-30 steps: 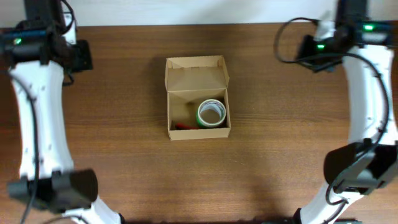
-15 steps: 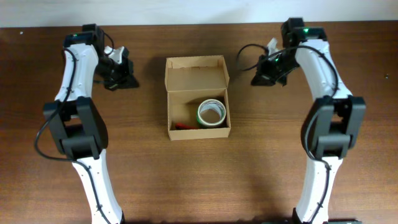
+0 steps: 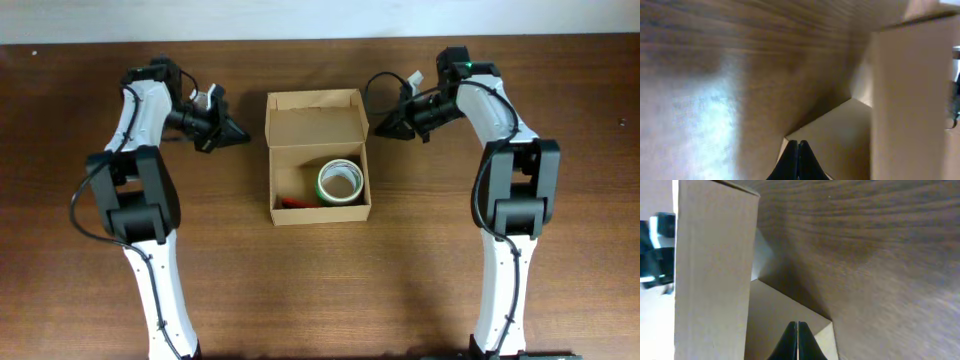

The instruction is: Pack container

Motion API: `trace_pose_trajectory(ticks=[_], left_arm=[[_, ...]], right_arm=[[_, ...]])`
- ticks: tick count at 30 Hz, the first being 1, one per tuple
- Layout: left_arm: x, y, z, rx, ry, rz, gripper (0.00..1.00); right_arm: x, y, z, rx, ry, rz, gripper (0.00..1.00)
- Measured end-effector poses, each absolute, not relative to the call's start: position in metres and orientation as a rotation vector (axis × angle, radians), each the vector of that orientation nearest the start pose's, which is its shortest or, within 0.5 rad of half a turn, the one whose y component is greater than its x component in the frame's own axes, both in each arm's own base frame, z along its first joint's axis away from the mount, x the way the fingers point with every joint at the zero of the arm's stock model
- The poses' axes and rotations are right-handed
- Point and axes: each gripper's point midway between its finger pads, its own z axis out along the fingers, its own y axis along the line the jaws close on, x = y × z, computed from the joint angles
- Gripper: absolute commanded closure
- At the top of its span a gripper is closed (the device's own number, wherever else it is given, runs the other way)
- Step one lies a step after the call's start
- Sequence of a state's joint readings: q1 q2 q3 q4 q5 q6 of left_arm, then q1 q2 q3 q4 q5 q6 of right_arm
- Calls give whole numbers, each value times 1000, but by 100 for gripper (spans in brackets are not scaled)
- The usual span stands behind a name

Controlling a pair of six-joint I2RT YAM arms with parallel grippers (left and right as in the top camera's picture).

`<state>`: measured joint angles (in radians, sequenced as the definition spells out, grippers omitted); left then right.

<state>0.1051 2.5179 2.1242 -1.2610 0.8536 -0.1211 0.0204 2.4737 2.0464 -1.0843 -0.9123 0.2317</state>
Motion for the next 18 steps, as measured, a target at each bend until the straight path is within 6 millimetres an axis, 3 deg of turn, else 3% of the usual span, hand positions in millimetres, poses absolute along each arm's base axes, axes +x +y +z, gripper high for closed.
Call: trace_pose_trajectory(ticks=[4,9,14,18], left_arm=[[482,-86,24,-420,2886,-1428,98],[492,-97,16,-407,2810,-1544,98],[510,-129,33,-294,2659,-1702,98],[513,-160,51,-225,2570,-1857,99]], right_arm=[[486,151,49,283,2837,1466,96],[491,156,49,299,2803,1532,96],[495,169,58,242,2736,1625,96],[496,192,71,137,2660,1726,96]])
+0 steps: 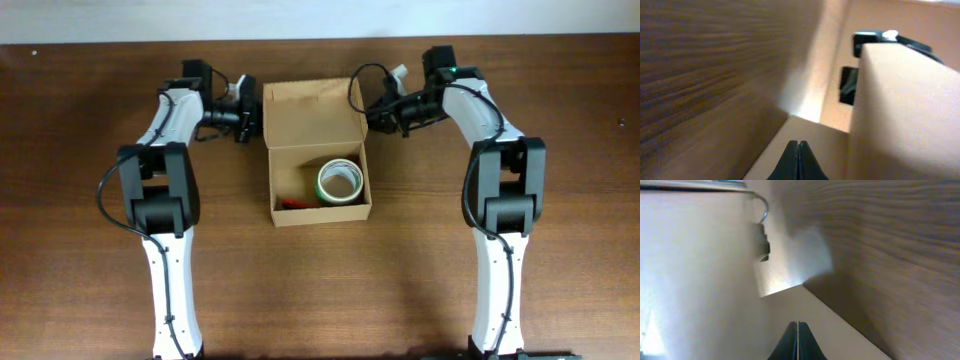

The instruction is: Pack container

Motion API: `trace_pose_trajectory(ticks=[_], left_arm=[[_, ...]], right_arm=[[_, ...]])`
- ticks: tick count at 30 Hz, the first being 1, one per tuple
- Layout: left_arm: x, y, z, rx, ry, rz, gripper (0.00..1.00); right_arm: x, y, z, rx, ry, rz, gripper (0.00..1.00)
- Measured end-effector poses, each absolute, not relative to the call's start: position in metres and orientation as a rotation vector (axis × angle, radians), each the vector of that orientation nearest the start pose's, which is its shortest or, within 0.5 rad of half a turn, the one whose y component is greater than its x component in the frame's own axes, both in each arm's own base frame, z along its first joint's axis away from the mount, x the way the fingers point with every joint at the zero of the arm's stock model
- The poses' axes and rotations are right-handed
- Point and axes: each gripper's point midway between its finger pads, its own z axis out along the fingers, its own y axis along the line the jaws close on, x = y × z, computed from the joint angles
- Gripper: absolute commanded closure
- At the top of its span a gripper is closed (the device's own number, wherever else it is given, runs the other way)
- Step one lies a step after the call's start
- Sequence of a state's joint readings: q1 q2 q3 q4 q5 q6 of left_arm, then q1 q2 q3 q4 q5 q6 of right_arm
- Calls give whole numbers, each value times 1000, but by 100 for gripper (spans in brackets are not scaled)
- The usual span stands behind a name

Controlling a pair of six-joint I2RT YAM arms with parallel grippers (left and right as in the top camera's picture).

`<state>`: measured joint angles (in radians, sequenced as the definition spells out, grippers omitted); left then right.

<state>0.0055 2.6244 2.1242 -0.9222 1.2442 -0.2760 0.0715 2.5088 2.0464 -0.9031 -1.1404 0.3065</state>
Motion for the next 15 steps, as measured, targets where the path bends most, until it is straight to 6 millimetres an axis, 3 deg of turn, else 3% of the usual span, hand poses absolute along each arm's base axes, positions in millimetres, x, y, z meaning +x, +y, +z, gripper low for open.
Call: trace_pose_trajectory(ticks=[6,15], left_arm=[[513,-170,68,-195,2496,-1978,98],[518,-175,89,-66,2447,-1942,98]], right_arm=[[498,204,79,101,2620,1777,96],[504,208,93,22,2520,1854,96]])
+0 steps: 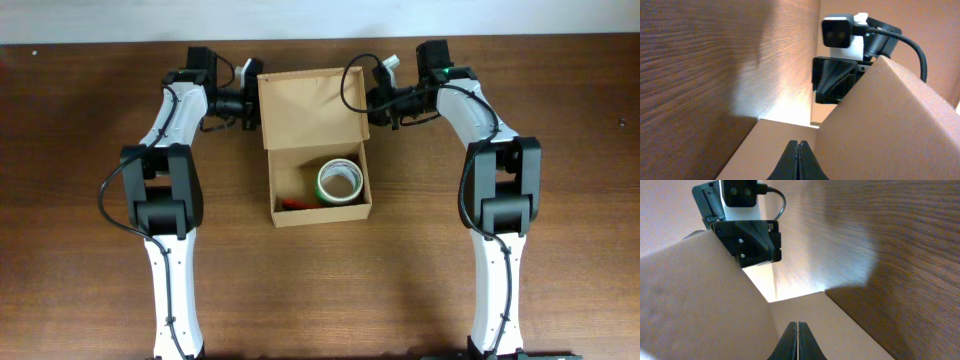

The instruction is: Pack container

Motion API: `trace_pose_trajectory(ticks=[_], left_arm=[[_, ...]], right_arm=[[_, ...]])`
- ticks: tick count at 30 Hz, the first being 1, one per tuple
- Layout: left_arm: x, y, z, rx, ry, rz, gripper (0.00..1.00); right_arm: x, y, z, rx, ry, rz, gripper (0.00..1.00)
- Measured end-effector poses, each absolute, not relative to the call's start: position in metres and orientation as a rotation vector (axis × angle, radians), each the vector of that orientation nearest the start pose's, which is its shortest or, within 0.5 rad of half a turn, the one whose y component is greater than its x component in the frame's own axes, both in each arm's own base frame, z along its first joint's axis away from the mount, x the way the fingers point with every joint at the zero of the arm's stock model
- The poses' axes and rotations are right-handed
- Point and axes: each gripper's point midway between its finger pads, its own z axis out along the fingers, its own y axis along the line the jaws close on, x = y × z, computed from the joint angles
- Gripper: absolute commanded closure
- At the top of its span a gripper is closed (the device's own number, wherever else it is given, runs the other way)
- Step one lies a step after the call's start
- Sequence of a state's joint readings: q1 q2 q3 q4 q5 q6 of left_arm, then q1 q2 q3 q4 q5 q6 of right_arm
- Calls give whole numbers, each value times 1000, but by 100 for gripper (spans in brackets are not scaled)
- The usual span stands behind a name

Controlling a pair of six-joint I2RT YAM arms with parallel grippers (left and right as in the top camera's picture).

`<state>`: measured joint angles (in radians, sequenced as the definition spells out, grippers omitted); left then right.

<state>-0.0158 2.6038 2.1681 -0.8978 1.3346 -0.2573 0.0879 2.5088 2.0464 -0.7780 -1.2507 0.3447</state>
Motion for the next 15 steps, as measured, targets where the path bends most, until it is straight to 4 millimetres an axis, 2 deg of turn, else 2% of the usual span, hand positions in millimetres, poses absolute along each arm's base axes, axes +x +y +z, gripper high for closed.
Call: trace_pose_trajectory(ticks=[4,6,8,11,15], left_arm=[[516,-180,121,17,2446,-1847,98],[513,-180,146,61,2437,-1791,98],[508,-179,166,89,2436,-1739,98],[496,-175,195,127,2456,-1637,98],[482,-174,216,185,2478,-1534,98]], right_arm=[[506,210,100,-22,2476,1877,96],[508,210,108,-46,2457,1867,96],[508,210,122,-72,2437,1855,96],[506,212,157,-133,2397,1810,96],[499,216,196,-199,2361,1742,96]])
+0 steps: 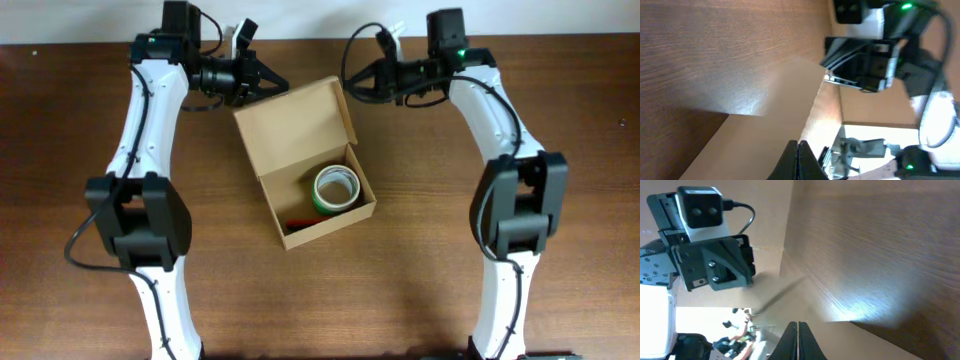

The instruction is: Pack container

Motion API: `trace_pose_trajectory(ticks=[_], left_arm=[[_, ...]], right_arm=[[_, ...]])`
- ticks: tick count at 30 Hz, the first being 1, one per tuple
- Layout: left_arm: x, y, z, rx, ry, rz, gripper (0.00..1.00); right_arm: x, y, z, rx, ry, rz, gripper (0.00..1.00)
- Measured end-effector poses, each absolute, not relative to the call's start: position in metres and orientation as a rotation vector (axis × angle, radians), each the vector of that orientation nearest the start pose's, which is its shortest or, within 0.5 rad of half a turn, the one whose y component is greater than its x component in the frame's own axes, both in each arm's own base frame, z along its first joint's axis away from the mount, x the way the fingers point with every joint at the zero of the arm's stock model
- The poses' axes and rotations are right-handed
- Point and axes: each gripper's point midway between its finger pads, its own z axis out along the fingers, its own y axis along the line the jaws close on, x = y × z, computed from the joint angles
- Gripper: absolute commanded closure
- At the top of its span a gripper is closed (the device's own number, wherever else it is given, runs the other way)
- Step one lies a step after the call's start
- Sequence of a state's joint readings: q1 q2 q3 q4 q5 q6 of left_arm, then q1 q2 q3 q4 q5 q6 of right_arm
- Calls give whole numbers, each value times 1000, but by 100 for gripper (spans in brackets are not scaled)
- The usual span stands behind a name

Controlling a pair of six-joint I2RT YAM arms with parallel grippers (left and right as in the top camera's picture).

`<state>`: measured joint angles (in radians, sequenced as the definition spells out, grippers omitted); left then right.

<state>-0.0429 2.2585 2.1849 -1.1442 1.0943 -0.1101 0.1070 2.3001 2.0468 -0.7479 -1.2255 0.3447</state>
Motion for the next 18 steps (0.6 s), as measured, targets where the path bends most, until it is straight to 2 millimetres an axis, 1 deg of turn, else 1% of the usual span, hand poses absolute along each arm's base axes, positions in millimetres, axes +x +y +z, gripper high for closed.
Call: trace_pose_trajectory(ticks=[2,5,9,15,18], left_arm=[[478,-175,219,203,2487,-1515,98],[470,-176,214,213,2528,-1500,98],[459,-181,210,245,2568,-1495,98],[452,-195,208,321,2572,-1485,98],[453,-194,205,321,2586,-1457,98]], right_arm=[[495,220,207,-221,2354,1719,96],[489,225,213,-229,2372,1704,96],[482,226,202,-198,2441,1676,96],[481,223,195,-197,2472,1621,96],[479,219,185,-158,2529,1567,96]])
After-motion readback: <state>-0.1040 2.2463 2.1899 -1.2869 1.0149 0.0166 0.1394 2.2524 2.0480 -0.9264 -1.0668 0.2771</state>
